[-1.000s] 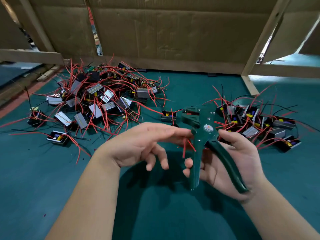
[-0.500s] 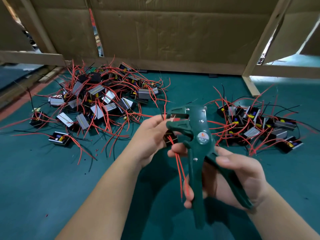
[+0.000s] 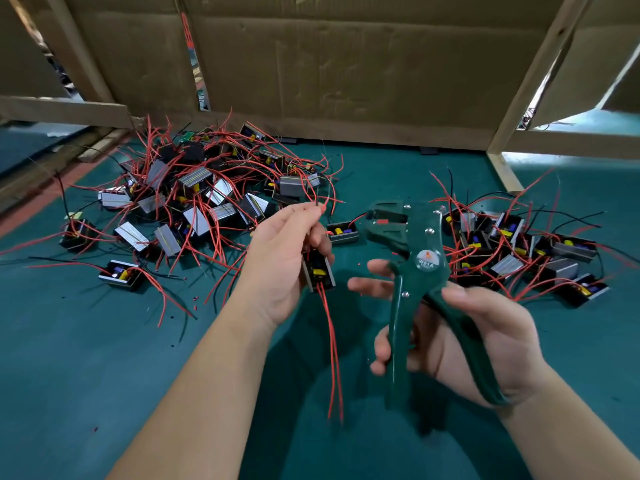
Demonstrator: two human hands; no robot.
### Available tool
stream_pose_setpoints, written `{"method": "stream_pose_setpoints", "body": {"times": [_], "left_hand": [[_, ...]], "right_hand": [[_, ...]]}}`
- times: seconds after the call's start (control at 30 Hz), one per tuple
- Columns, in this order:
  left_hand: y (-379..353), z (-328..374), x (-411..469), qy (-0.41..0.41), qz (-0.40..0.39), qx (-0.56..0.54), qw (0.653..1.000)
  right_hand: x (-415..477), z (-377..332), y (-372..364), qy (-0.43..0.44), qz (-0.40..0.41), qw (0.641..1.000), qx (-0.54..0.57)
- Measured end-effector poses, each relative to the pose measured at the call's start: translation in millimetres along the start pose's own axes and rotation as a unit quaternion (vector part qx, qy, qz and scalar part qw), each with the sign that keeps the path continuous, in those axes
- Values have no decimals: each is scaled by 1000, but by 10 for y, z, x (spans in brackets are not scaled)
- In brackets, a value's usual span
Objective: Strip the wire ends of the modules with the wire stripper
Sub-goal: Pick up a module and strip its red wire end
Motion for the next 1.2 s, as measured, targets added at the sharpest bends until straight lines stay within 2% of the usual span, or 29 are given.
{"method": "stream_pose_setpoints", "body": {"times": [0.1,0.17,0.43,0.67,0.83,1.0,1.2], "left_hand": [[-37,28,-16,-24,-25,28,999],[-54,42,-26,-40,-39,56,997],[-151,71,-92,-65,-96,98,988],[-130,122,-84,-84,-75,104,988],[-128,108,-89,-75,-70,102,990],[-194,202,-112,-145,-97,186,967],[-212,281,-136,-221,-115,281,927]], "right_hand": [[2,-8,178,2,82,997,6],[10,17,198,-9,94,995,11],[29,101,11,-34,17,999,14],[19,78,-77,-26,-33,998,36],[32,85,-46,-23,-20,999,24],[33,79,-56,-19,-22,999,17],[33,96,39,-17,39,998,-42]]}}
Point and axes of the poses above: each hand's wrist, its own x-axis towards the middle knuckle, its own y-axis out of the back of the hand, z = x × y, the point moved 9 cm from there along x, towards the middle knuckle, and after that the axes turned 4 degrees about -y, right-handed, at the moved point
